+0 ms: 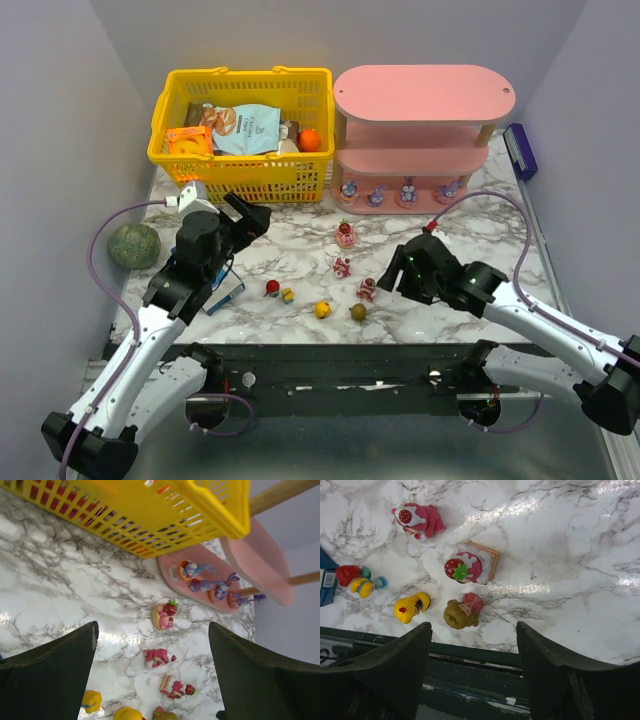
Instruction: Place and organize the plastic toys onto the shelf
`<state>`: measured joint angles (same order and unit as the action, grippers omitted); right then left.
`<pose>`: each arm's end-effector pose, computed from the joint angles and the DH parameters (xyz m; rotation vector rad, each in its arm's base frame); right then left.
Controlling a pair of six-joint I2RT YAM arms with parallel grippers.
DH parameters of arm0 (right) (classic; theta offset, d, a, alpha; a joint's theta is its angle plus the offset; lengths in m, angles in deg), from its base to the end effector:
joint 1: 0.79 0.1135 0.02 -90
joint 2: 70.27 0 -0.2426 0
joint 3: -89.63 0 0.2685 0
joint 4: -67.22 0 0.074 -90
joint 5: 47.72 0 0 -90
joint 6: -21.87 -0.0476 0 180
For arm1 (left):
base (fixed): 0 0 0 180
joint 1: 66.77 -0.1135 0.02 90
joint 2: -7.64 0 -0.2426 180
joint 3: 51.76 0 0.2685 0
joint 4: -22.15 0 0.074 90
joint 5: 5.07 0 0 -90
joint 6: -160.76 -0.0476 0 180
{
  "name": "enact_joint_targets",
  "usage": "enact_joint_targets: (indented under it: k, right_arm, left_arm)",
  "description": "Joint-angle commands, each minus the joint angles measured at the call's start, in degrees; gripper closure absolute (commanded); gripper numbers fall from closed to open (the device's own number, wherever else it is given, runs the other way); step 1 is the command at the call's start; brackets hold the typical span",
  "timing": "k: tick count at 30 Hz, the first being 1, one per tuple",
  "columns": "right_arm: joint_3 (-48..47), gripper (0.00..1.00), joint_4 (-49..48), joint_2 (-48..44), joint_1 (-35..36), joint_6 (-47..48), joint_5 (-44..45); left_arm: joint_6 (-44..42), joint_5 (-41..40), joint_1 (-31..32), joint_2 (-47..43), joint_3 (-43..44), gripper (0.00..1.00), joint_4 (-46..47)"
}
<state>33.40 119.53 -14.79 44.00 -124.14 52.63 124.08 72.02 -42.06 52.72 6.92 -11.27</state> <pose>0.1665 0.1532 0.2223 0.3266 2.5085 0.5332 0.2070 -0.0835 0.3076 -0.6368 1.8653 -0.6963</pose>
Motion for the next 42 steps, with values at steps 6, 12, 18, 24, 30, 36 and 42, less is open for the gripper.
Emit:
enact_joint_targets:
  k: [6, 12, 18, 24, 30, 36, 42]
  right_arm:
    - [-9.8, 0.26, 5.4, 16.3, 11.2, -18.7, 13.8]
    - [-17.7, 0.26, 14.5, 29.0, 13.7, -25.5, 16.9]
    - [-19.4, 0.27, 16.8, 32.3, 13.7, -26.3, 19.7]
    - [-20.1, 0.27, 12.8, 34.4, 13.6, -23.2, 22.3]
    - [-20.9, 0.31, 10.4, 37.7, 11.1, -19.4, 22.3]
    - [-19.6, 0.38, 5.9, 39.0, 9.2, -15.2, 21.9]
    - [-14.2, 0.67, -3.2, 37.2, 7.6, -7.6, 22.0]
  left_arm:
    - [-18.1, 12.7, -0.8, 3.2, 1.3, 0.01, 0.5]
    - [-20.3, 11.1, -0.9, 3.2, 1.0, 0.01, -0.8]
    - [-19.9, 11.4, -1.0, 2.1, -0.5, 0.01, 1.1]
    - [-19.7, 11.2, -1.1, 2.4, -0.5, 0.01, 1.4]
    - [-19.2, 9.6, -1.3, 2.2, 0.2, 0.01, 1.2]
    - [-19.0, 8.9, -1.7, 2.8, -0.2, 0.01, 1.7]
    - [-19.0, 10.0, -2.0, 5.9, 0.9, 0.01, 2.2]
